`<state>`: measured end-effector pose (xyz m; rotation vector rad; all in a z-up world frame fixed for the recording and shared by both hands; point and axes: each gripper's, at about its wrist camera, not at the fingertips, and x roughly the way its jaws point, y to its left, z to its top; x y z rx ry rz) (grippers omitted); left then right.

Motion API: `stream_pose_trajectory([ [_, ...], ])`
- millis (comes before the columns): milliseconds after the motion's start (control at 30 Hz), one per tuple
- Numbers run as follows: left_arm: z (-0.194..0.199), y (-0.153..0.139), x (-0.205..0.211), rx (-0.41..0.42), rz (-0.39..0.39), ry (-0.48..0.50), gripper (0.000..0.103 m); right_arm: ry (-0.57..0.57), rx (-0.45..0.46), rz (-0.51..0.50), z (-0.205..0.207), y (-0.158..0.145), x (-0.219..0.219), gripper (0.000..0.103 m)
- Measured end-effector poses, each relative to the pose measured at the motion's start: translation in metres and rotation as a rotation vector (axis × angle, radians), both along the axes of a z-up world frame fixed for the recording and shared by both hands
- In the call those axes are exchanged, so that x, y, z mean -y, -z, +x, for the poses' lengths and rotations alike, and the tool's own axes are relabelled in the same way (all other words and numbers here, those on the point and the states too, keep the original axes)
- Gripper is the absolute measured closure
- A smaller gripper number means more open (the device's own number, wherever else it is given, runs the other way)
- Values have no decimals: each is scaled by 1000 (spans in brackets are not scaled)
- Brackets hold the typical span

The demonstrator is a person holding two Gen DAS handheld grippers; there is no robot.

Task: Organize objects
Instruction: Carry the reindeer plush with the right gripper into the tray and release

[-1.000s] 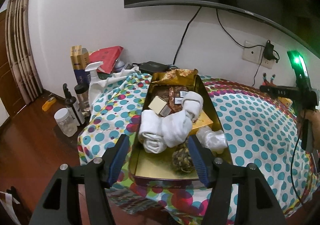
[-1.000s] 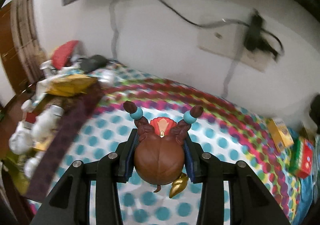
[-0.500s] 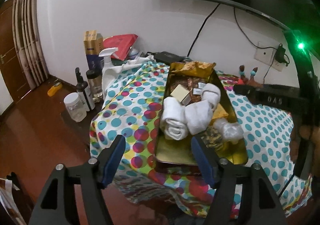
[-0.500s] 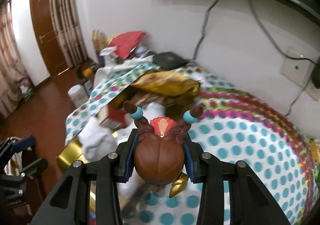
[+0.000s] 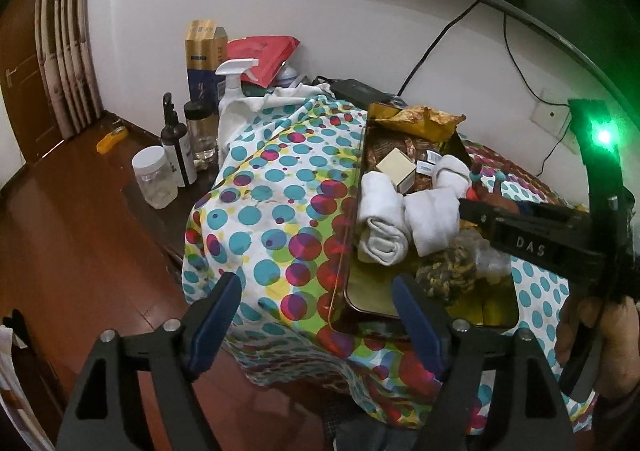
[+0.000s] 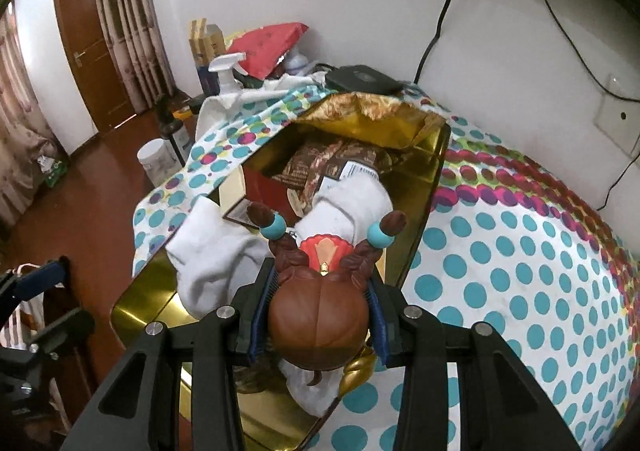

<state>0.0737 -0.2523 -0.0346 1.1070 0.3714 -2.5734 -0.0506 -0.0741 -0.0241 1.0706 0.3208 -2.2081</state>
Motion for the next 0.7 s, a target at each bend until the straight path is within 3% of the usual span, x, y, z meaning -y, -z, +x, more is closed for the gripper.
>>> stream_pose_trajectory([
  [167, -3, 1, 1, 14, 3, 1, 22, 15, 20, 9, -2, 6, 3, 64],
  [400, -6, 2, -3, 65, -75, -17, 22, 37, 15, 29, 4, 9, 5, 63],
  [500, -7, 4, -1, 81, -72, -32, 22, 57, -1, 42, 5, 4, 4, 46],
  [633, -8, 0, -1, 84, -81, -38, 22, 85, -59, 50, 11, -12, -1, 12],
  [700, -9, -2, -3, 82, -82, -38, 22, 89, -83, 48, 15, -21, -5, 10],
])
